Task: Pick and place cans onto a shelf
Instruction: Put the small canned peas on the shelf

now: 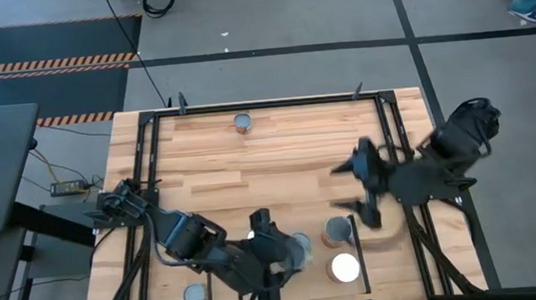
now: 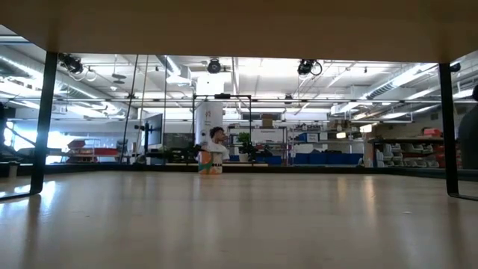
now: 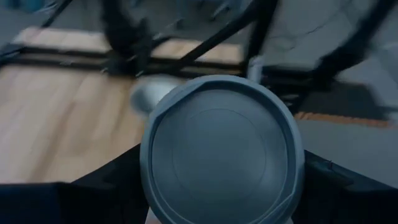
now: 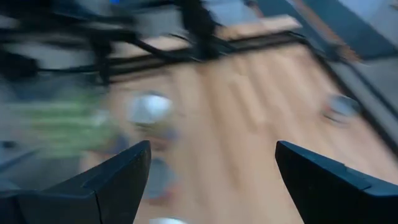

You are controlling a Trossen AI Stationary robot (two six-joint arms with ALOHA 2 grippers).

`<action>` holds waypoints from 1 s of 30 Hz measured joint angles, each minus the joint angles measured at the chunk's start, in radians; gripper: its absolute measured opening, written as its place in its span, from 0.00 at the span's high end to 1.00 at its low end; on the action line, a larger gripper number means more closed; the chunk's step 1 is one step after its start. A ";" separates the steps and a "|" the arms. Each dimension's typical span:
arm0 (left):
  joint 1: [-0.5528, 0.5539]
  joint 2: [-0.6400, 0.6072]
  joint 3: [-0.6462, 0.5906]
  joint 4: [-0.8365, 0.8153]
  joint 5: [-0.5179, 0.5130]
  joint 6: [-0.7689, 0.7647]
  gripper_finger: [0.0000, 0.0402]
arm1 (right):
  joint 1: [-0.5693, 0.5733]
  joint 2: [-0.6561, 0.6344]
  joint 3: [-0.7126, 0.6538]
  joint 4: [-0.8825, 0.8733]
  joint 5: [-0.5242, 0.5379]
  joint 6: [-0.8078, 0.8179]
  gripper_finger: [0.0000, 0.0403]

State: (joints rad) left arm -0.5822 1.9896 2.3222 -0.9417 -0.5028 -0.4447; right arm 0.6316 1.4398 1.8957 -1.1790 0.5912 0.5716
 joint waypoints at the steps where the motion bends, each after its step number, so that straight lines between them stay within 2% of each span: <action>1: 0.002 0.000 -0.001 -0.031 -0.018 -0.014 0.29 | 0.029 0.010 0.000 0.041 0.000 -0.004 0.13; 5: 0.011 0.002 -0.001 -0.101 -0.113 -0.042 0.29 | 0.110 0.055 0.000 0.233 0.014 0.023 0.14; 8: 0.015 0.005 -0.001 -0.108 -0.168 -0.013 0.29 | 0.114 0.094 0.000 0.319 0.056 0.182 0.14; 9: 0.021 0.005 -0.001 -0.104 -0.160 0.005 0.29 | 0.112 0.107 0.000 0.346 0.049 0.187 0.14; 12: 0.045 0.004 -0.001 -0.095 -0.039 0.088 0.29 | 0.117 0.152 0.000 0.383 0.014 -0.126 0.14; 13: 0.050 0.004 -0.001 -0.097 -0.009 0.113 0.29 | 0.123 0.167 0.000 0.382 0.028 -0.177 0.14; 22: 0.082 0.004 -0.001 -0.107 0.073 0.176 0.29 | 0.055 0.197 -0.028 0.345 0.027 -0.159 0.14; 30: 0.107 0.006 -0.001 -0.102 0.076 0.172 0.29 | 0.006 0.209 -0.030 0.342 -0.068 -0.234 0.14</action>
State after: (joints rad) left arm -0.4749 1.9961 2.3211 -1.0439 -0.4270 -0.2725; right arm 0.6380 1.6493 1.8660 -0.8369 0.5231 0.3372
